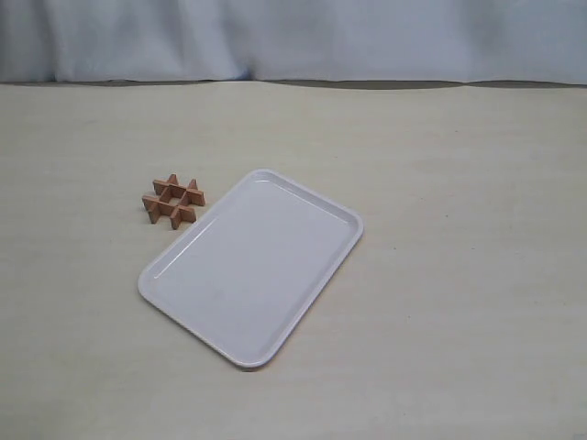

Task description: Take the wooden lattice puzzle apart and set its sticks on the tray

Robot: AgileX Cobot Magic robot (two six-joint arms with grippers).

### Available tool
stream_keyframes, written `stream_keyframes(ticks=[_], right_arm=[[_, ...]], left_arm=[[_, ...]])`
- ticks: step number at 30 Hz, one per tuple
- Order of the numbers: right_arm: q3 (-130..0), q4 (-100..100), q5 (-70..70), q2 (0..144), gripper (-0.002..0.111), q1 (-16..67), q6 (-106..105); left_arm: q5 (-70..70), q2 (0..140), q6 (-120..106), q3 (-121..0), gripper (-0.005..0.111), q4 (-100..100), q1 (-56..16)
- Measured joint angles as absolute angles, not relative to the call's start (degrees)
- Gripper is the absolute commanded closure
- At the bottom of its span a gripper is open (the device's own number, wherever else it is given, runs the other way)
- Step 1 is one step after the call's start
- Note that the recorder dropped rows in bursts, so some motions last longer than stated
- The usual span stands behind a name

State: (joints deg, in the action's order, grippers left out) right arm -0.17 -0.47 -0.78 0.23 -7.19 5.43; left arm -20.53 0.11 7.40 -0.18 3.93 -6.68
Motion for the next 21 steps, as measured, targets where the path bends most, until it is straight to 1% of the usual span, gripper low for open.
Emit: stream_keyframes(ticks=[4,8,11,13,15,18,21], right_arm=[[-0.2,-0.5,-8.1,0.2,0.104,-7.2,5.4],[-0.2,-0.5,-20.0,0.2,0.104,-7.2,9.2],[-0.2,-0.5,-27.8,0.2,0.104,-7.2,24.3],[-0.2,-2.5,-29.2,0.2,0.104,-7.2,38.9],[-0.2,-4.5,-30.1,0.2,0.104,-7.2,45.2],[-0.1,0.0,-37.4,1.1,0.104,-7.2,44.2],[-1.4,4.9,-40.2,5.1,0.104,-7.2,41.1]], left_arm=[[-20.5,0.1,7.4,-0.2,0.107,3.9,-6.7],[-20.5,0.1,7.4,-0.2,0.107,3.9,-6.7],[-20.5,0.1,7.4,-0.2,0.107,3.9,-6.7],[-20.5,0.1,7.4,-0.2,0.107,3.9,-6.7],[-20.5,0.1,7.4,-0.2,0.107,3.9,-6.7],[-20.5,0.1,7.4,-0.2,0.107,3.9,-6.7],[-20.5,0.1,7.4,-0.2,0.107,3.9,-6.7]])
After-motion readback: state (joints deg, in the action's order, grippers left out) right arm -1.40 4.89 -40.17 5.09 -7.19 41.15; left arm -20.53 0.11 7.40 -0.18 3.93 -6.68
